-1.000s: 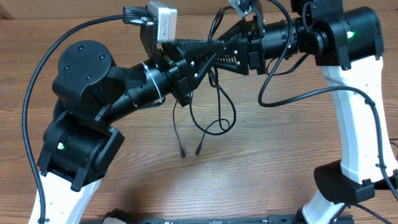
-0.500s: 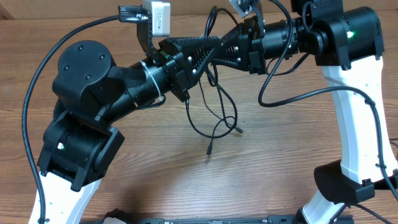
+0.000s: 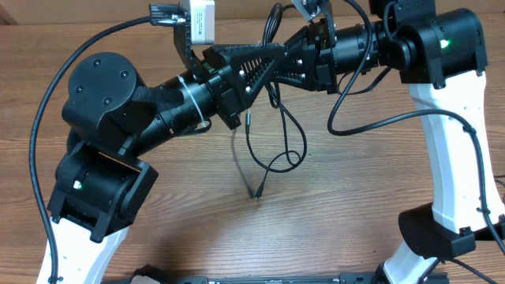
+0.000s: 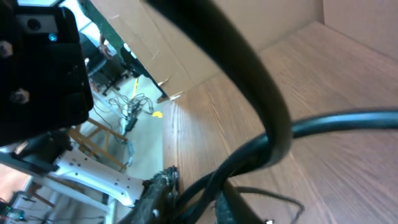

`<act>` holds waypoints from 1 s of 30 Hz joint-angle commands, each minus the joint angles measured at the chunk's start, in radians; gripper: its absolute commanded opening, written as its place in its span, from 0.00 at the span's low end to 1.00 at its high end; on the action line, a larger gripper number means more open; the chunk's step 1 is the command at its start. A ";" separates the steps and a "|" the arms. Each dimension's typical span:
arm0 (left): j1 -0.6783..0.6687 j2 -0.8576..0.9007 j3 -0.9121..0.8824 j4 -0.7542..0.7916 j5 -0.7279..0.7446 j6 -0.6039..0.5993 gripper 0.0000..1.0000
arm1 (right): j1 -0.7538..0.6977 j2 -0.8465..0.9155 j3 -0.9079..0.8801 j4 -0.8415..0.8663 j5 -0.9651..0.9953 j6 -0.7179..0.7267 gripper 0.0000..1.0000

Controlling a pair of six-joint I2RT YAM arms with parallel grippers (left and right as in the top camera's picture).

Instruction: Untangle cables

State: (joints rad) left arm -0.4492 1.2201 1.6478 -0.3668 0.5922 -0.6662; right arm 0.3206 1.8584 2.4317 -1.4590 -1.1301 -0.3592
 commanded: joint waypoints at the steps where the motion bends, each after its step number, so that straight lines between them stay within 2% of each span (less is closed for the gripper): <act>1: 0.003 -0.003 0.018 0.010 0.022 -0.015 0.04 | 0.000 0.005 -0.005 0.004 -0.017 -0.005 0.08; 2: 0.003 -0.003 0.018 0.010 0.021 -0.015 0.04 | 0.000 0.005 -0.005 0.003 -0.017 -0.005 0.04; 18: 0.004 -0.003 0.018 0.003 -0.006 0.006 0.04 | 0.000 0.005 -0.005 0.000 -0.028 -0.005 0.04; 21: 0.004 -0.003 0.018 -0.033 -0.059 0.034 0.04 | -0.002 0.005 -0.005 -0.013 -0.028 -0.005 0.04; 24: 0.011 -0.003 0.018 -0.124 -0.182 0.039 0.04 | -0.013 0.005 -0.005 -0.020 -0.028 -0.005 0.04; 30: 0.059 -0.003 0.018 -0.151 -0.183 0.038 0.04 | -0.034 0.005 -0.004 -0.049 -0.032 -0.005 0.04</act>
State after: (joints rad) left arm -0.4107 1.2236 1.6493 -0.5167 0.4393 -0.6510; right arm 0.2996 1.8584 2.4317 -1.5005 -1.1461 -0.3603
